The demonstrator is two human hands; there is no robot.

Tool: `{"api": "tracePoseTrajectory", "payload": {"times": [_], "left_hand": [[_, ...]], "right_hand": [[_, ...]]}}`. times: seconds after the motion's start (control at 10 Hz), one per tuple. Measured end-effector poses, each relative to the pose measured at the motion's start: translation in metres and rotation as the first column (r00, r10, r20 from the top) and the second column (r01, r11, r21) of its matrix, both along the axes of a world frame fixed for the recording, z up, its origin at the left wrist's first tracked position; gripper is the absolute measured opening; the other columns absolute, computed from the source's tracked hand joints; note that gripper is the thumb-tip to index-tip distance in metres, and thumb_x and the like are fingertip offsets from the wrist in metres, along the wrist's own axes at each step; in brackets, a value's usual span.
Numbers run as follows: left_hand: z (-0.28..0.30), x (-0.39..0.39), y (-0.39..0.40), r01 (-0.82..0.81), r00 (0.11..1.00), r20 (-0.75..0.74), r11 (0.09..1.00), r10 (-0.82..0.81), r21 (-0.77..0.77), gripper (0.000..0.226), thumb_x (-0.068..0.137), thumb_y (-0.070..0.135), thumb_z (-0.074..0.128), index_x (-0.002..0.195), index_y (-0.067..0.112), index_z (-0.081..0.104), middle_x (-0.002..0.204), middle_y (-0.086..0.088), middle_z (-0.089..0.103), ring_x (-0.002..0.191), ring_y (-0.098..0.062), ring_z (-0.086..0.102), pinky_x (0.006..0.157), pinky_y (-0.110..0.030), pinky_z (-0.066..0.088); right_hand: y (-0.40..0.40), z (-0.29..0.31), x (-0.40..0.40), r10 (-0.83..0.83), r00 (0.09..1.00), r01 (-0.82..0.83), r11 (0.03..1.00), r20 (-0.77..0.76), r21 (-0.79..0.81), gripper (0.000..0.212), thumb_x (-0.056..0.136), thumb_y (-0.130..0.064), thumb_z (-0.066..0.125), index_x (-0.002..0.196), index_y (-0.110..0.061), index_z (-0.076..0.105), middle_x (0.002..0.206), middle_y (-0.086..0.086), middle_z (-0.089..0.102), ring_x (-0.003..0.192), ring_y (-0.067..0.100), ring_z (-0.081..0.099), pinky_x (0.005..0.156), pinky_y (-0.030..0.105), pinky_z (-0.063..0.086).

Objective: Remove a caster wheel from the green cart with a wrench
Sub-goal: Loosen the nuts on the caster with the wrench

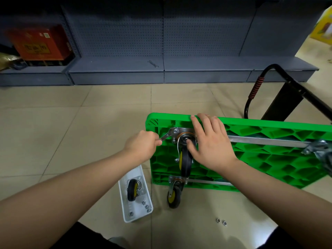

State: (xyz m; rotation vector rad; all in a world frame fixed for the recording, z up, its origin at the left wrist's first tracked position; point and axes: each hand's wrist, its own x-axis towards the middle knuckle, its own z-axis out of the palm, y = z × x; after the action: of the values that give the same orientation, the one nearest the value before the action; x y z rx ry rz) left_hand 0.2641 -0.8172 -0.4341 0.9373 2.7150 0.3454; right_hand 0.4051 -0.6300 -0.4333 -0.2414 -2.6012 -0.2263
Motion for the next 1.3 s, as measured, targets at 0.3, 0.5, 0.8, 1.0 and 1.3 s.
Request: {"api": "tracePoseTrajectory", "payload": {"times": [0.3,0.5,0.8,1.0,1.3], "left_hand": [[-0.011,0.02,0.01,-0.065,0.765,0.637,0.971,-0.099,0.23,0.025,0.105,0.025,0.053,0.082,0.019,0.061,0.076,0.006,0.07,0.074,-0.015,0.064,0.068,-0.026,0.051],[0.024,-0.002,-0.012,-0.002,0.747,0.657,0.988,-0.101,0.154,0.018,0.105,0.018,0.051,0.09,0.009,0.058,0.079,-0.008,0.068,0.069,-0.025,0.072,0.069,-0.034,0.054],[0.055,-0.021,-0.02,0.205,0.966,-0.135,0.971,-0.221,-0.12,0.017,0.101,0.044,0.049,0.093,0.032,0.056,0.075,0.006,0.057,0.078,-0.025,0.059,0.071,-0.033,0.052],[0.053,-0.011,-0.015,0.19,0.934,-0.269,0.965,-0.234,-0.18,0.023,0.102,0.047,0.043,0.104,0.029,0.056,0.1,-0.001,0.064,0.094,-0.031,0.064,0.07,-0.036,0.051],[0.059,-0.004,-0.011,0.117,0.891,-0.4,0.96,-0.215,-0.254,0.027,0.104,0.047,0.042,0.105,0.025,0.058,0.1,-0.008,0.065,0.093,-0.036,0.065,0.067,-0.035,0.043]], "right_hand": [[0.001,0.001,0.001,0.005,1.0,-0.005,1.0,0.014,0.004,0.068,0.091,-0.044,0.053,0.145,-0.003,0.046,0.141,0.019,0.05,0.128,0.04,0.045,0.115,0.05,0.032],[0.0,0.0,0.0,0.006,1.0,-0.006,1.0,0.005,-0.005,0.068,0.091,-0.043,0.053,0.145,-0.002,0.047,0.14,0.019,0.05,0.127,0.04,0.045,0.115,0.05,0.032],[0.001,0.0,0.0,0.008,1.0,-0.008,1.0,0.003,-0.008,0.068,0.09,-0.043,0.054,0.144,-0.003,0.048,0.14,0.019,0.05,0.126,0.041,0.046,0.114,0.05,0.032],[0.001,0.0,0.001,0.011,1.0,-0.011,1.0,0.006,-0.01,0.068,0.09,-0.043,0.054,0.145,-0.003,0.048,0.14,0.019,0.051,0.127,0.041,0.046,0.114,0.05,0.032],[0.002,-0.001,0.001,0.005,1.0,-0.005,1.0,0.019,-0.001,0.069,0.09,-0.044,0.053,0.146,-0.004,0.047,0.141,0.019,0.05,0.127,0.04,0.045,0.115,0.049,0.032]]}}
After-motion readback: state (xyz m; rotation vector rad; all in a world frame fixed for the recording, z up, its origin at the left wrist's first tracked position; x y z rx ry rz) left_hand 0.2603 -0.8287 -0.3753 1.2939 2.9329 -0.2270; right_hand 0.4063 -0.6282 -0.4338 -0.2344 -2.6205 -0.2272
